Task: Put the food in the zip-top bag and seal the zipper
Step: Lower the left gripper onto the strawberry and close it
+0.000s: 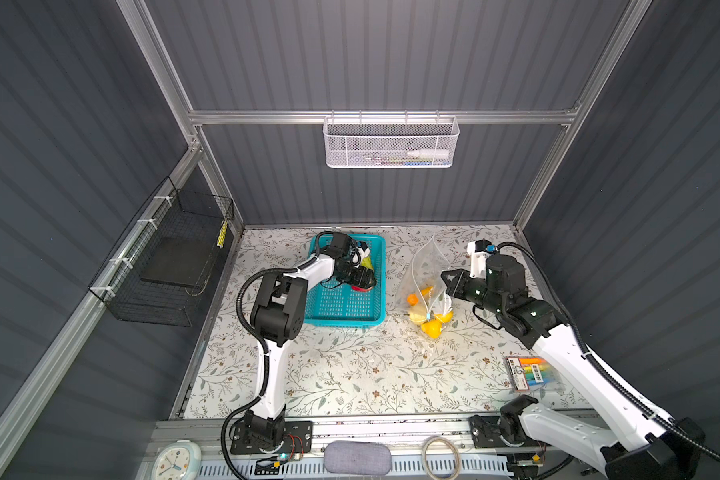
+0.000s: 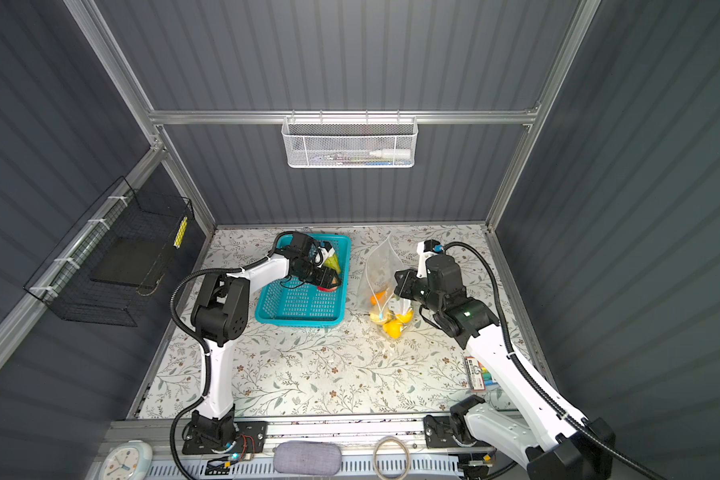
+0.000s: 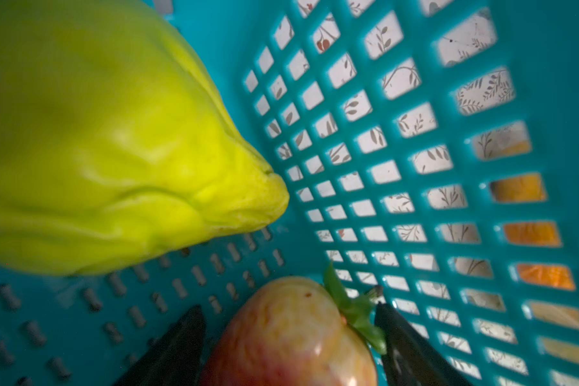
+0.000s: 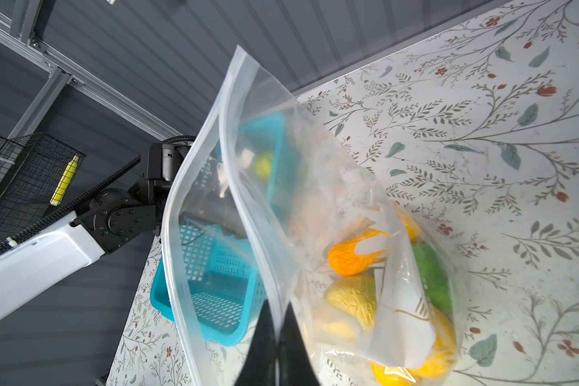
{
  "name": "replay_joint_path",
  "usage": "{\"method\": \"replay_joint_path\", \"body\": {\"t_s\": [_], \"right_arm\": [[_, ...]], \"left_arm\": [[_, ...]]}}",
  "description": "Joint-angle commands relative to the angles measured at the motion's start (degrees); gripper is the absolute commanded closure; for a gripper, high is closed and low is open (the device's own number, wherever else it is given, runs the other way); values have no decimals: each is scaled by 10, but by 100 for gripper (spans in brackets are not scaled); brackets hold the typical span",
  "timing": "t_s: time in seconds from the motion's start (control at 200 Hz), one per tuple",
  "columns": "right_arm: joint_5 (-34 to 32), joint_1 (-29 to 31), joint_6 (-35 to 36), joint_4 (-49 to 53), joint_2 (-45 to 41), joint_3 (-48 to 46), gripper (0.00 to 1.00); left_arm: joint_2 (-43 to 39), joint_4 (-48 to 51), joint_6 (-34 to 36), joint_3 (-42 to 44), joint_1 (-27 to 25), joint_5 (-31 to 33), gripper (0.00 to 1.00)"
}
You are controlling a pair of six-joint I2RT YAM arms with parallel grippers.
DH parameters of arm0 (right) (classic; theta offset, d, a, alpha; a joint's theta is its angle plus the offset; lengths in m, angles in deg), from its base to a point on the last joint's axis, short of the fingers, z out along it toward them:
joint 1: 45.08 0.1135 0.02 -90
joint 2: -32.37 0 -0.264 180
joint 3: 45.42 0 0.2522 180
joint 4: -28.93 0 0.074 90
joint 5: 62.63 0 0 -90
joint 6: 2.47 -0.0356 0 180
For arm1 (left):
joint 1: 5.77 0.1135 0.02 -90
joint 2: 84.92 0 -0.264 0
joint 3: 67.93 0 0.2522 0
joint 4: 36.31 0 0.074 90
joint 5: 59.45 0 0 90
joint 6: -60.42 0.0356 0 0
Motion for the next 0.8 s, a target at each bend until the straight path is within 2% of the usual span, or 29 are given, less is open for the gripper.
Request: {"method": "replay_joint_path", "body": {"t_s": [0.0,0.13,0.175,0.335,0.615,0.665,0.795], "right_arm": [[0,-1,-2,-5,-2,-1,100],[4,-1,-4,-7,3,1,100],[4,-1,-5,-9,4,0,100],[4,-1,-7,-9,2,-2,100],[1,-1,-9,-8,3,-3,100],[3,-1,-9,-8,5,-1,100],[4,-1,-11,-9,5,0,100]], "left_arm": [[-22,35,7,21,-9,25,17],[-38,25,4,35,-14,29,18],[-41,21,4,38,-15,51,19],[-34,22,5,29,-18,63,24],[-38,23,10,42,-23,79,23],[-39,19,9,43,-23,81,25],[-45,12,5,44,-23,85,42]]}}
